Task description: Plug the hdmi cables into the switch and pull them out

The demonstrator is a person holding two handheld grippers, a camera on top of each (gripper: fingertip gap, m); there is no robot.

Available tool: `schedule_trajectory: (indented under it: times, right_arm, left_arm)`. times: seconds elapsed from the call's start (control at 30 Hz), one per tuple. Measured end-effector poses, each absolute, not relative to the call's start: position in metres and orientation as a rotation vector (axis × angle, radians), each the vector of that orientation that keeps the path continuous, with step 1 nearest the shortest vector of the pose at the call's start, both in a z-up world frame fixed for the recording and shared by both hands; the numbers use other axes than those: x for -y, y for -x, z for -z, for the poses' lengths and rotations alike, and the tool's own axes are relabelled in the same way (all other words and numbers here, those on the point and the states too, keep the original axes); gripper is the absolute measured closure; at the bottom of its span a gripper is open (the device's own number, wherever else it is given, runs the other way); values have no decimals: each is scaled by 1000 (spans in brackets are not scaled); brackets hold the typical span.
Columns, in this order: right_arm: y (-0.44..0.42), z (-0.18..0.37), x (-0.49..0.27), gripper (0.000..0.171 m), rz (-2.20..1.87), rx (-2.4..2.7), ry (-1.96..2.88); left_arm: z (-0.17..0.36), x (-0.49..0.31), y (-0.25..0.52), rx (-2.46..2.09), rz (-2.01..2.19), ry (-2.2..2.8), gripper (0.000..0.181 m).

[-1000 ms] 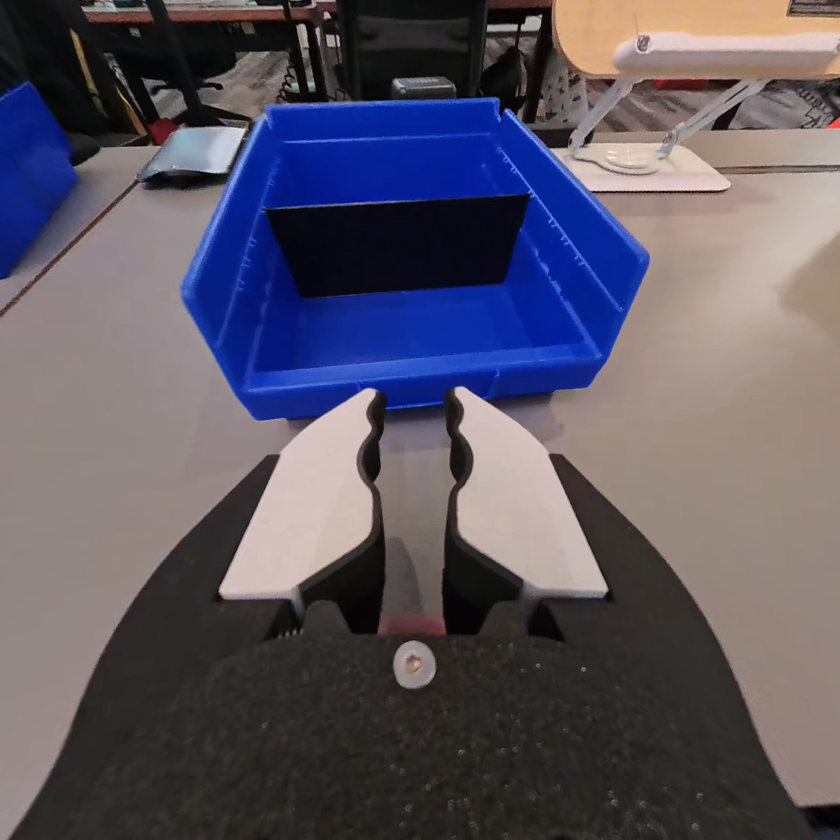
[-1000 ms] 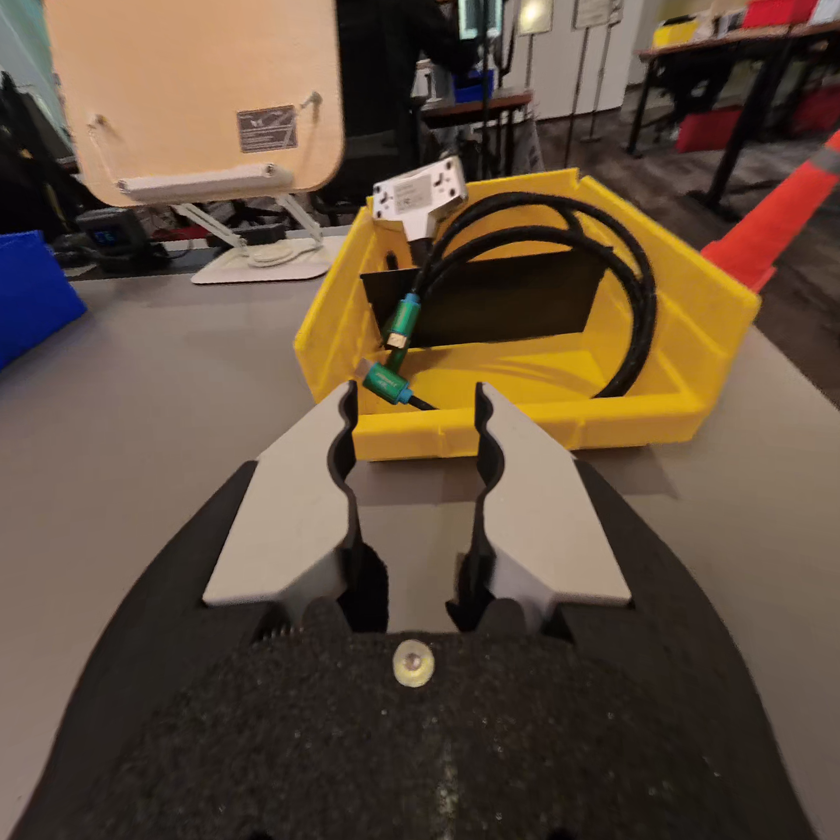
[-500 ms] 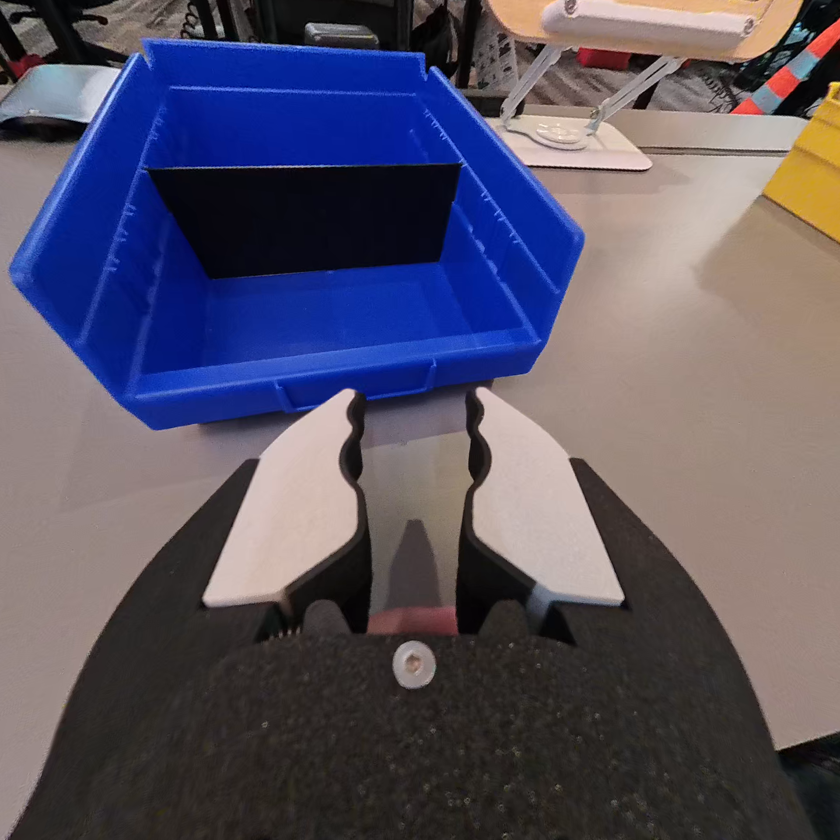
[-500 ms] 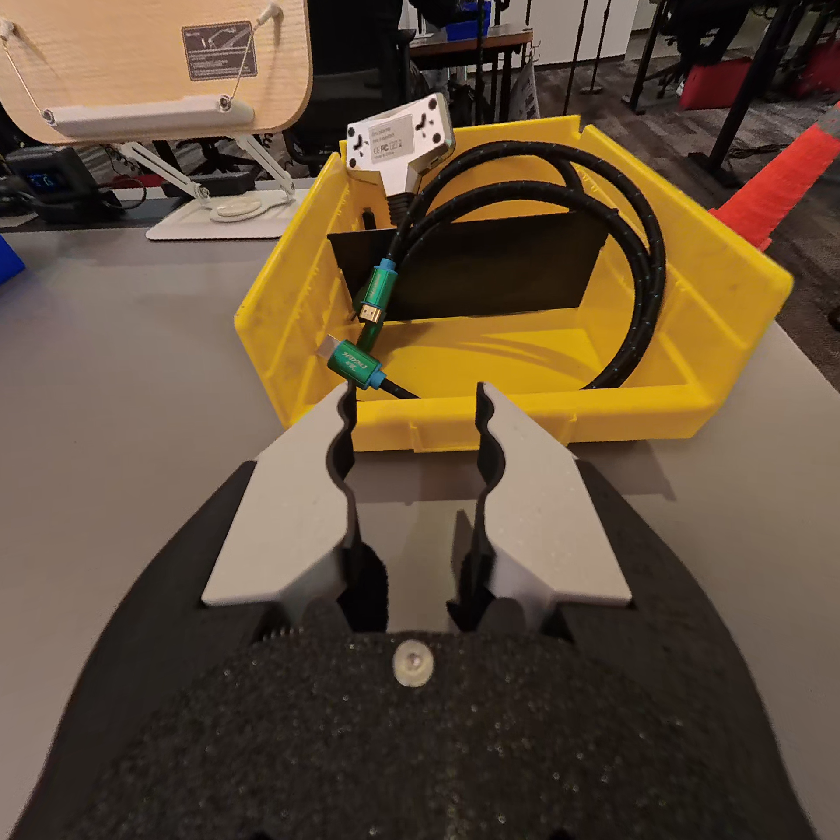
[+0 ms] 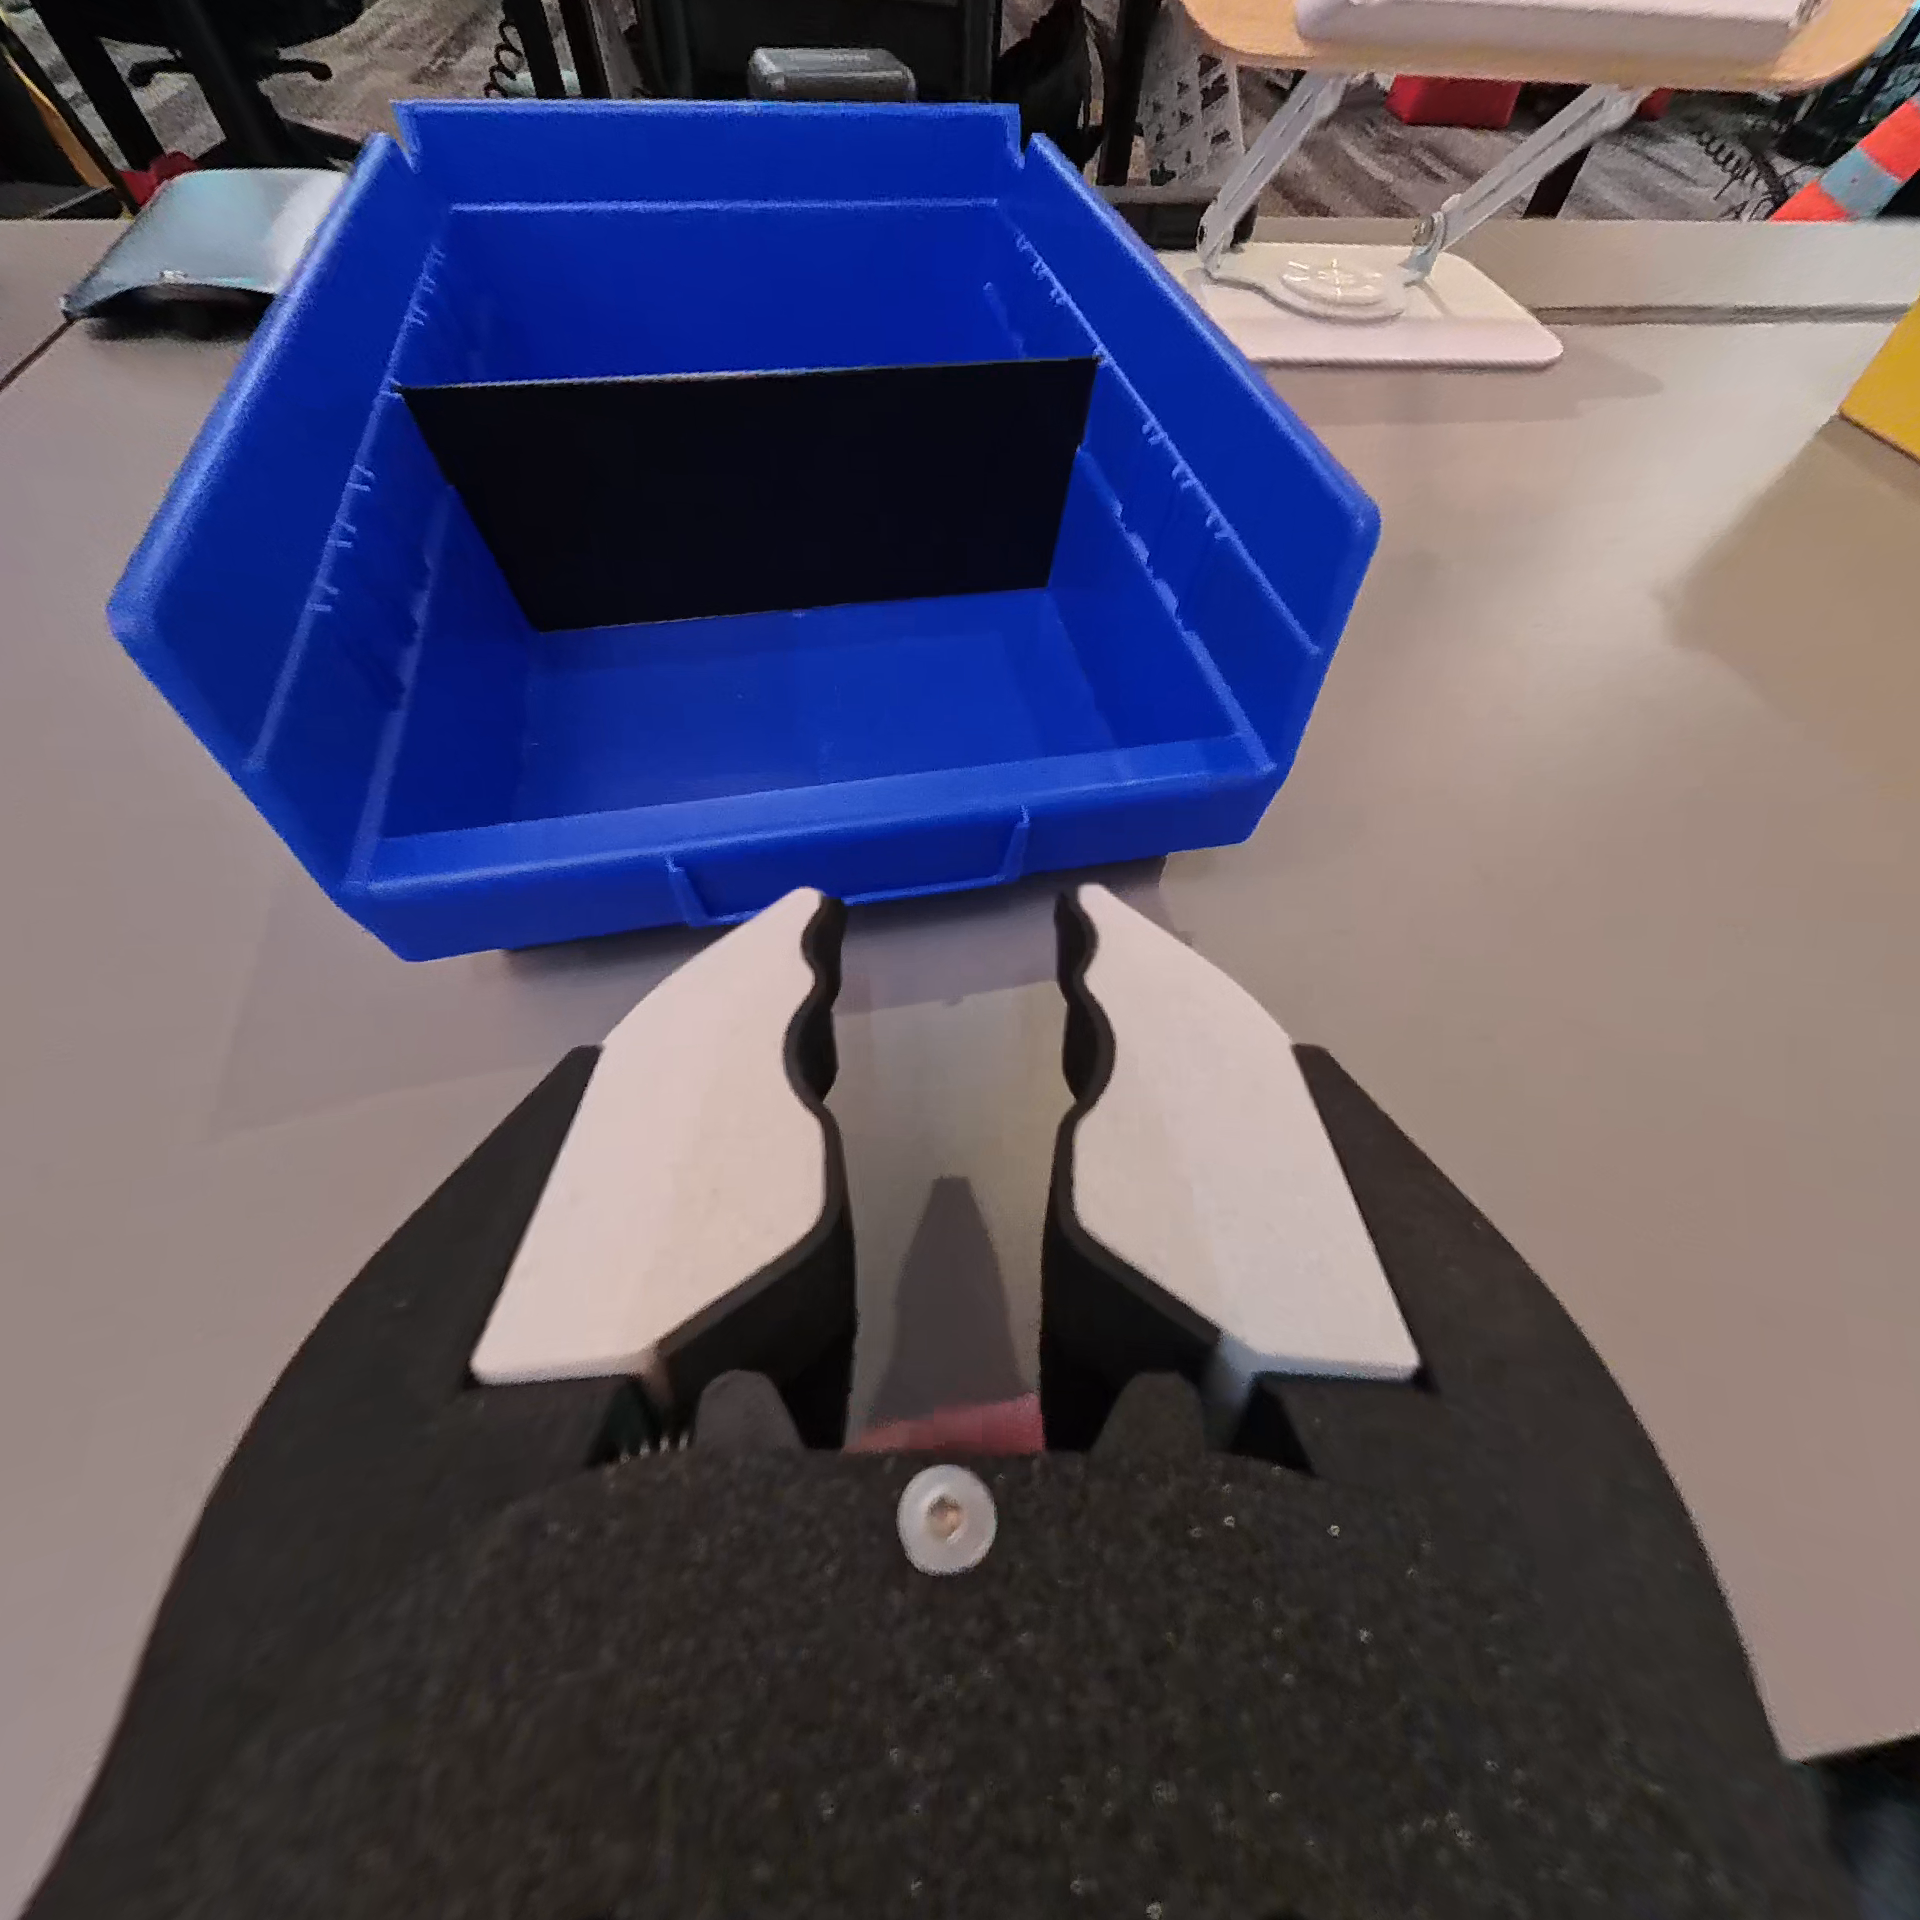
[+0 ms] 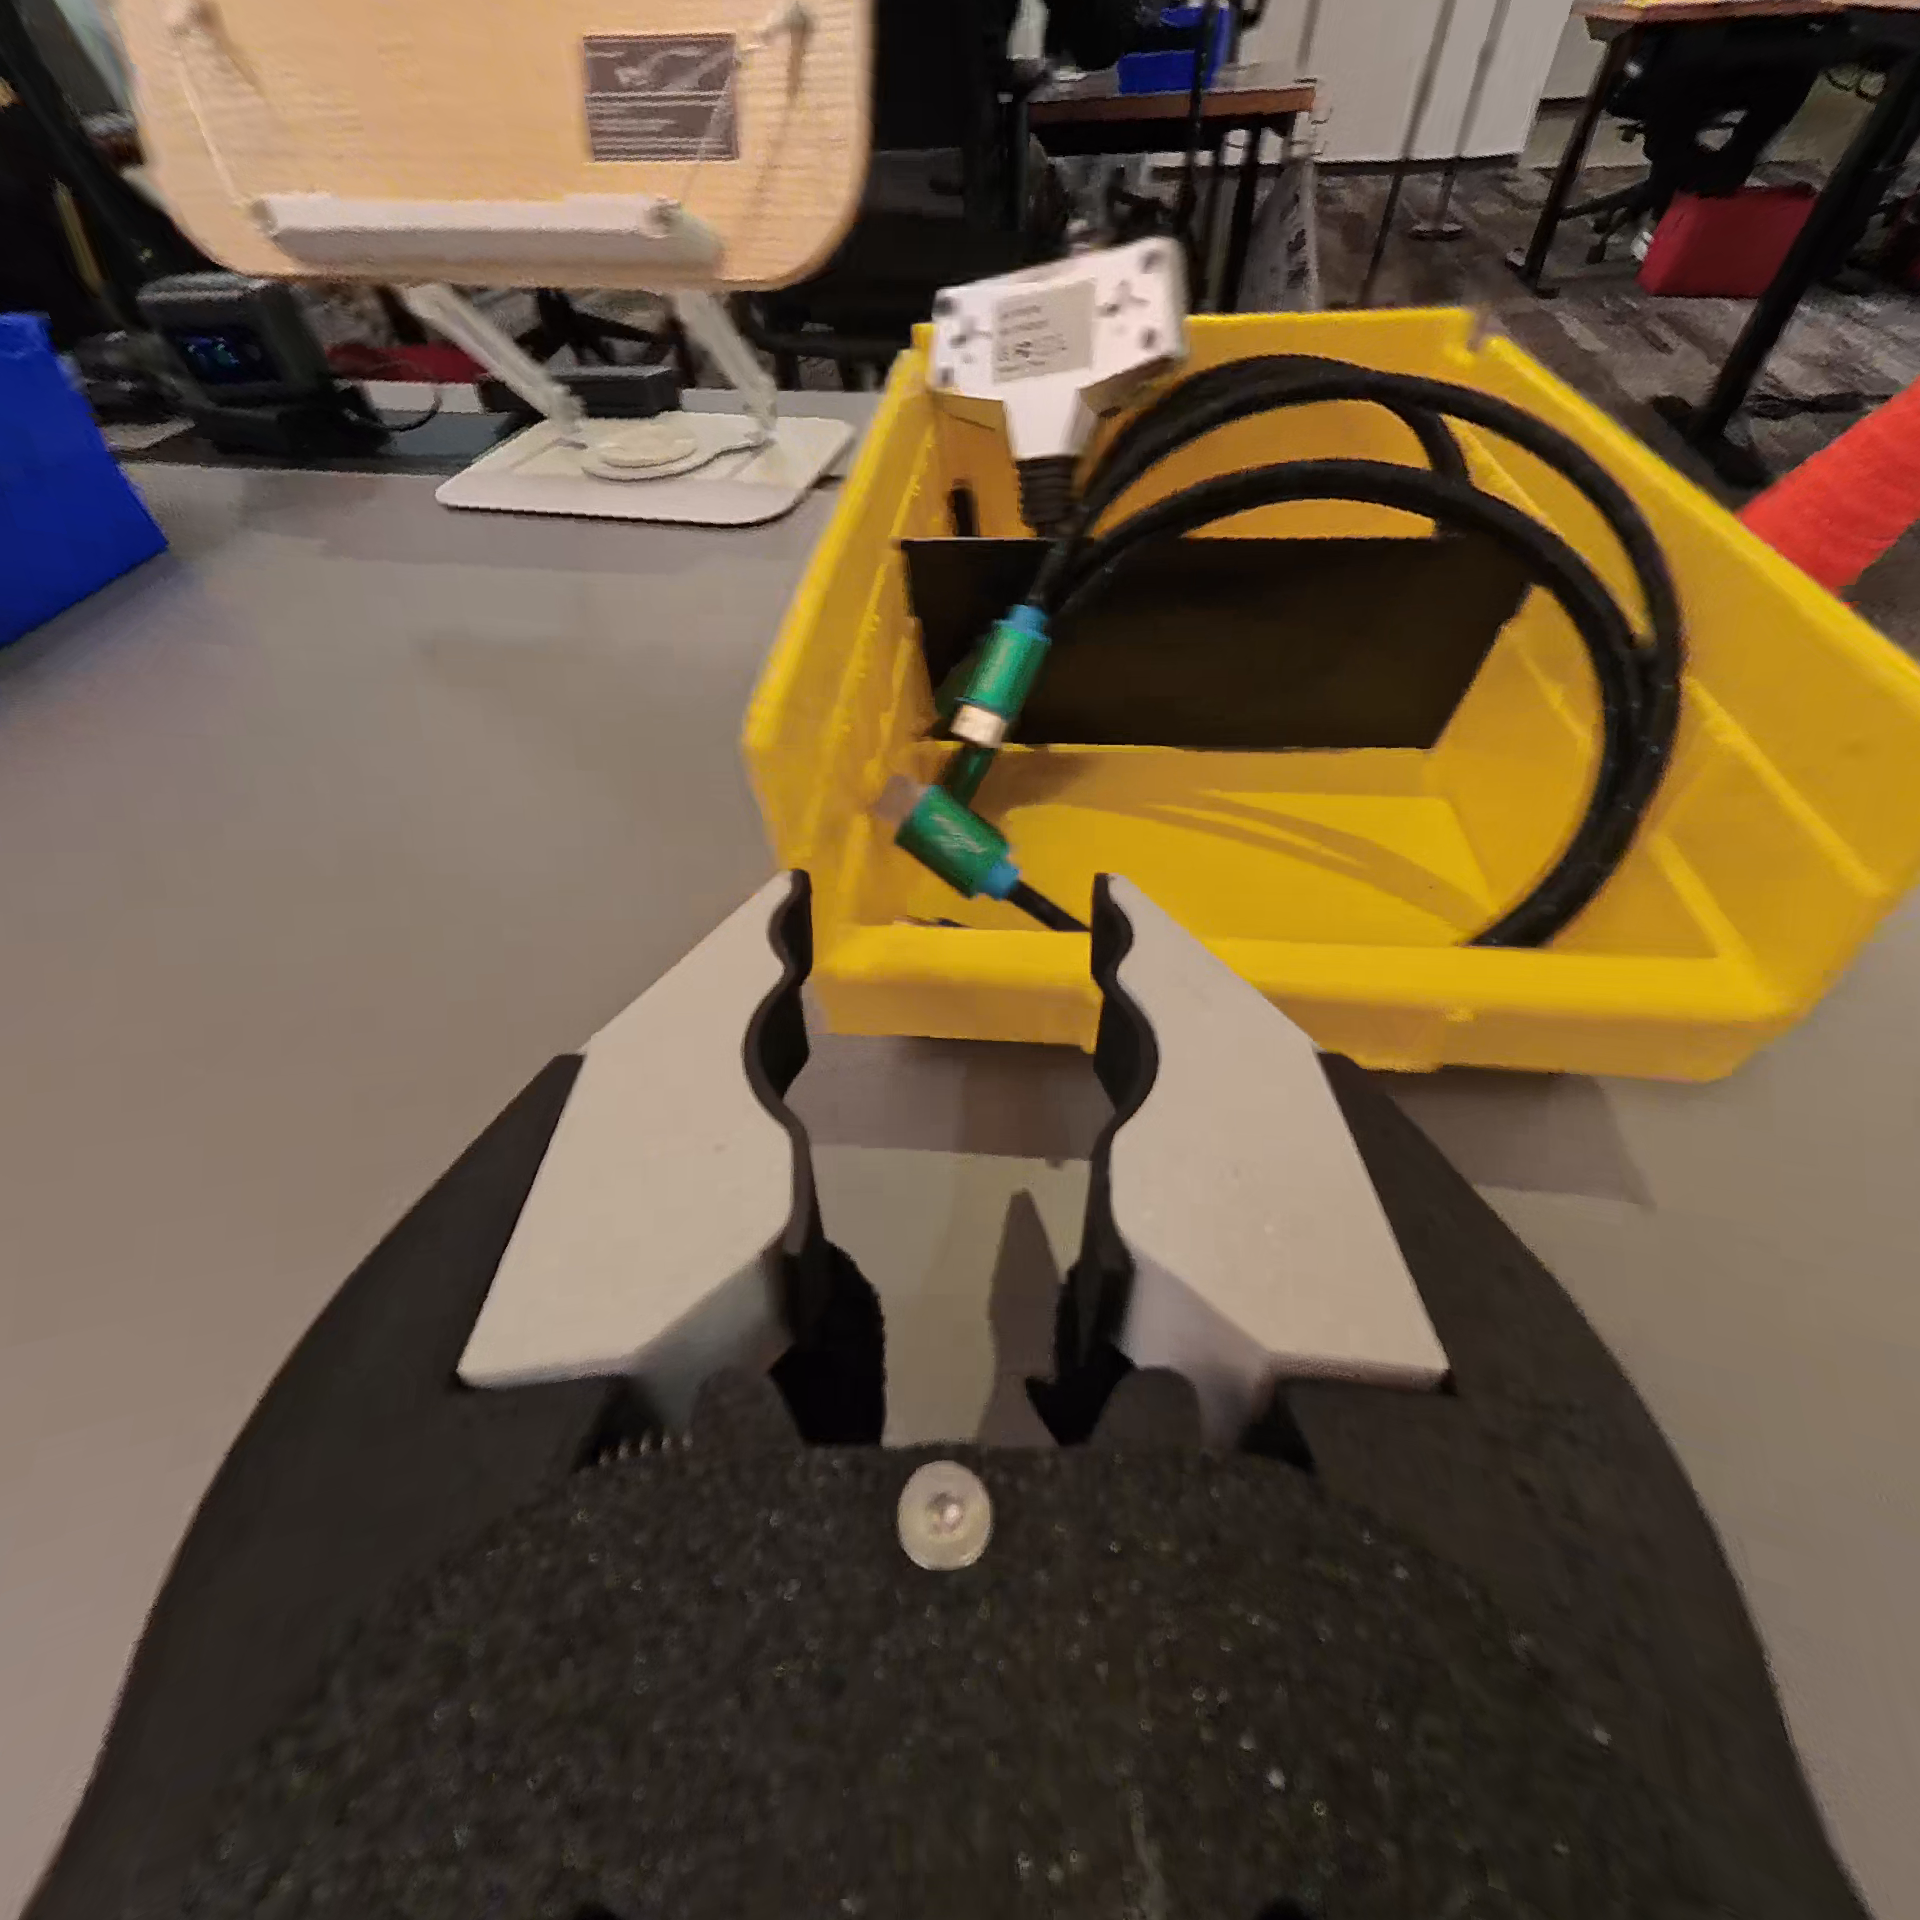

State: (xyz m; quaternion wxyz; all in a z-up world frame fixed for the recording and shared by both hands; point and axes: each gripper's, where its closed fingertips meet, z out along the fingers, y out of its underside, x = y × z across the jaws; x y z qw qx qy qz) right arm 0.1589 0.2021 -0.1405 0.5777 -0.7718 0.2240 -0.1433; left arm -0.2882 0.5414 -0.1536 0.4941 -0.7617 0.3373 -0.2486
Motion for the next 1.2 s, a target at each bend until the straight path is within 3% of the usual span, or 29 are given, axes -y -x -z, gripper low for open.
schedule_trajectory:
  times: [0.1, 0.27, 0.33, 0.43, 0.53, 0.57, 0.6, 0.7, 0.8, 0.97, 1.03, 1.13, 1.2]
  right_arm:
    - [-130, 143, -232, 110, 344, -404, 1837]
    - [-136, 144, -265, 100, 373, -476, 1798]
    - [-137, 148, -276, 99, 400, -465, 1816]
    - [-125, 152, -286, 84, 420, -422, 1845]
    - [-94, 144, -297, 99, 169, -452, 1816]
    - [-79, 141, -302, 102, 44, -433, 1806]
    - [-64, 135, -303, 112, -64, -394, 1790]
    - [-37, 98, -288, 113, -270, -336, 1622]
    - [-58, 82, -255, 111, -87, -380, 1535]
    - [-81, 50, -206, 129, 319, -387, 1421]
    - [-94, 39, -177, 123, 494, -510, 1333]
    - [-118, 74, -142, 129, 690, -707, 1431]
    - [-119, 113, -151, 121, 637, -741, 1607]
  left_arm:
    - [148, -542, 288, -796, 634, 1814, 147]
    - [158, -544, 288, -836, 537, 1847, 127]
    - [158, -542, 285, -855, 527, 1837, 128]
    - [157, -539, 282, -878, 521, 1824, 127]
    - [152, -529, 272, -906, 539, 1804, 126]
    - [150, -521, 265, -924, 570, 1791, 117]
    - [147, -511, 258, -941, 599, 1778, 132]
    - [138, -472, 232, -1025, 642, 1682, 134]
    - [125, -414, 188, -1096, 812, 1548, 131]
    - [122, -326, 85, -1346, 1019, 1442, 120]
    - [121, -317, 44, -1379, 1029, 1454, 119]
    - [134, -317, -11, -1398, 1037, 1577, 118]
    - [146, -314, -36, -1429, 1051, 1635, 117]
